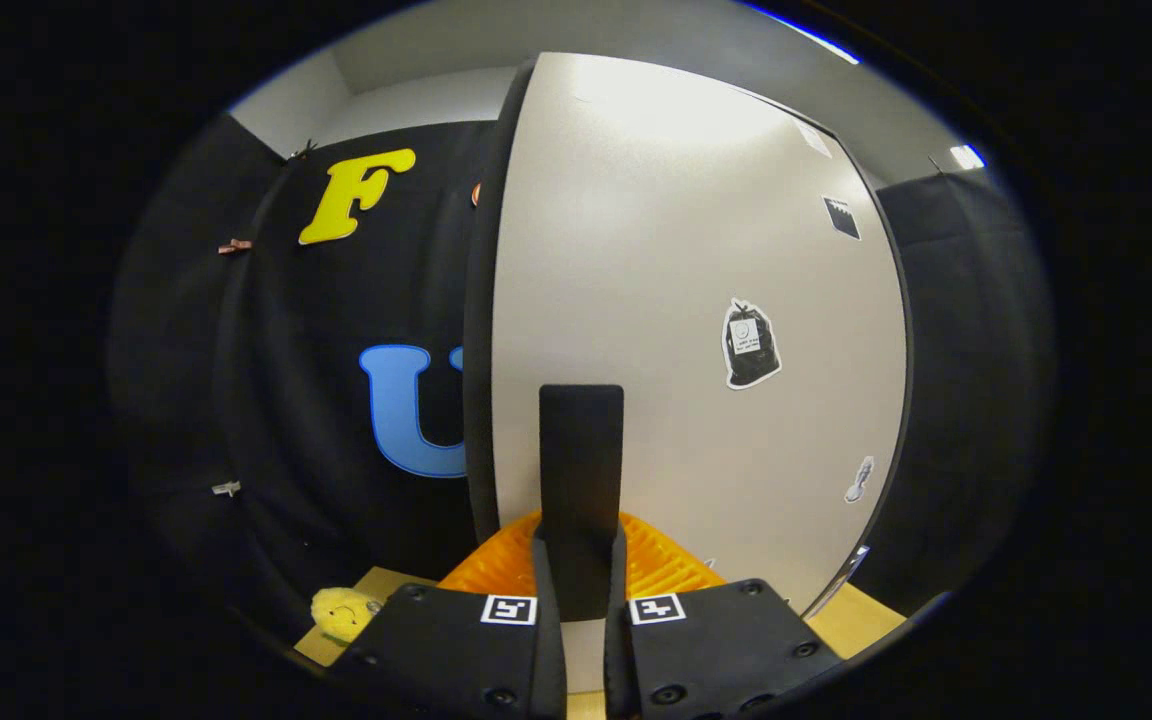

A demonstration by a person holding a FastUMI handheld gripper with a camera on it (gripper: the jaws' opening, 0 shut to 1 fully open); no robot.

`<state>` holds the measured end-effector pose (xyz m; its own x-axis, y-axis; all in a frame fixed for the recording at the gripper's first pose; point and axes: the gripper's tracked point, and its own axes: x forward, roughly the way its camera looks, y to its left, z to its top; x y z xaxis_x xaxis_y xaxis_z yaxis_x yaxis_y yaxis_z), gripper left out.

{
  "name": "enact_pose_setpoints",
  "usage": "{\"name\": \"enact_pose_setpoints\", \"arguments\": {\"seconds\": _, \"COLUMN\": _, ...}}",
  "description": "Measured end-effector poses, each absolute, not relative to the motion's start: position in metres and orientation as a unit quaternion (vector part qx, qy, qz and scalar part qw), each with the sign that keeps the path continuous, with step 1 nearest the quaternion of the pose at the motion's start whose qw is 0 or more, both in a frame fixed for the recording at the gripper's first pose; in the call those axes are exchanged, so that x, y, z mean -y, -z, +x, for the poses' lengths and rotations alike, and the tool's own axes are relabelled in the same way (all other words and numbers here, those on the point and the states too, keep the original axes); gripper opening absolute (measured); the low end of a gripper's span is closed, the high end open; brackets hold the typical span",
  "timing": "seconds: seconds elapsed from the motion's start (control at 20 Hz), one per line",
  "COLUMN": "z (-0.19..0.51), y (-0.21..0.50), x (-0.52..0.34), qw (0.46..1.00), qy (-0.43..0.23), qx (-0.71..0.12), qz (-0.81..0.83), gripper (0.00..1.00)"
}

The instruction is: Open the shoe cabinet door, grab the shoes and put them into the shoe cabinet, then close the shoe cabinet door.

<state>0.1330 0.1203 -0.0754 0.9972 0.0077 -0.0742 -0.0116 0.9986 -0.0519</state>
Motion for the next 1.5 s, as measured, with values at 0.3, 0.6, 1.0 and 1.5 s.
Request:
{"name": "enact_pose_setpoints", "arguments": {"seconds": 0.3, "z": 0.091, "y": 0.071, "x": -0.103, "qw": 0.998, "qy": -0.047, "qx": -0.05, "qz": -0.007, "gripper": 0.19}}
{"name": "enact_pose_setpoints", "arguments": {"seconds": 0.6, "z": 0.045, "y": 0.066, "x": -0.08, "qw": 0.994, "qy": -0.088, "qx": -0.058, "qz": 0.003, "gripper": 0.19}}
{"name": "enact_pose_setpoints", "arguments": {"seconds": 1.0, "z": -0.005, "y": 0.058, "x": -0.03, "qw": 0.985, "qy": -0.158, "qx": -0.067, "qz": 0.007, "gripper": 0.19}}
{"name": "enact_pose_setpoints", "arguments": {"seconds": 1.5, "z": -0.041, "y": 0.051, "x": 0.054, "qw": 0.987, "qy": -0.137, "qx": -0.078, "qz": 0.025, "gripper": 0.18}}
